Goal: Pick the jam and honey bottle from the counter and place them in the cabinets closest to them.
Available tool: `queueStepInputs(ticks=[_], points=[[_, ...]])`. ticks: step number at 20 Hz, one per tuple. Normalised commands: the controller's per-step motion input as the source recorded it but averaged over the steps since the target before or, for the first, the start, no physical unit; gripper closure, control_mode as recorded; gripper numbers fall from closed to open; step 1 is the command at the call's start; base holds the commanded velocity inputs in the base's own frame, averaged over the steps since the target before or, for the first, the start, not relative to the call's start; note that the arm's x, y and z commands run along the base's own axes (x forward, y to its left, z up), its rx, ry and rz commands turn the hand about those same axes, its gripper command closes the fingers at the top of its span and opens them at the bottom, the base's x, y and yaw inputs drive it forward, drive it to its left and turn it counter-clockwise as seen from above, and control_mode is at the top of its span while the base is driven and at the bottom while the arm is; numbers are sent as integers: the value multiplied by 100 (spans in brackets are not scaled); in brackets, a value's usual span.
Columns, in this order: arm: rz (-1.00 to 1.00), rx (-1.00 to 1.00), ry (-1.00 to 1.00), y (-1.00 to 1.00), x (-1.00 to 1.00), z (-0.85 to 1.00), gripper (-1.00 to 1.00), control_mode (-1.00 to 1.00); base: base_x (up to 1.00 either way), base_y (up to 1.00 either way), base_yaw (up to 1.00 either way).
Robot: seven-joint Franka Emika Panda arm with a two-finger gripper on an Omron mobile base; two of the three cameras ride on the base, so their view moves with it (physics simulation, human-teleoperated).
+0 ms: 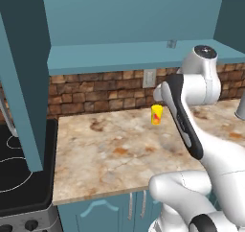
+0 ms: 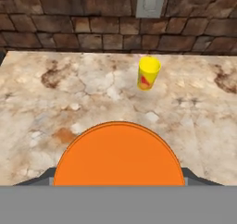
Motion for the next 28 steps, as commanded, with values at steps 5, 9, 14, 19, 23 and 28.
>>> queueStepInputs(ticks=[5,9,14,19,23,28], points=[[0,0,0,24,3,85,100,-100,0,0,0],[0,-1,0,25,23,65,100,-100,0,0,0],[-1,-2,0,22,27,55,100,-100,0,0,0],[-1,0,-1,2,10,55,100,-100,0,0,0],[0,0,-7,1,-4,18,100,-100,0,0,0],[0,4,-2,0,20,4,100,-100,0,0,0]])
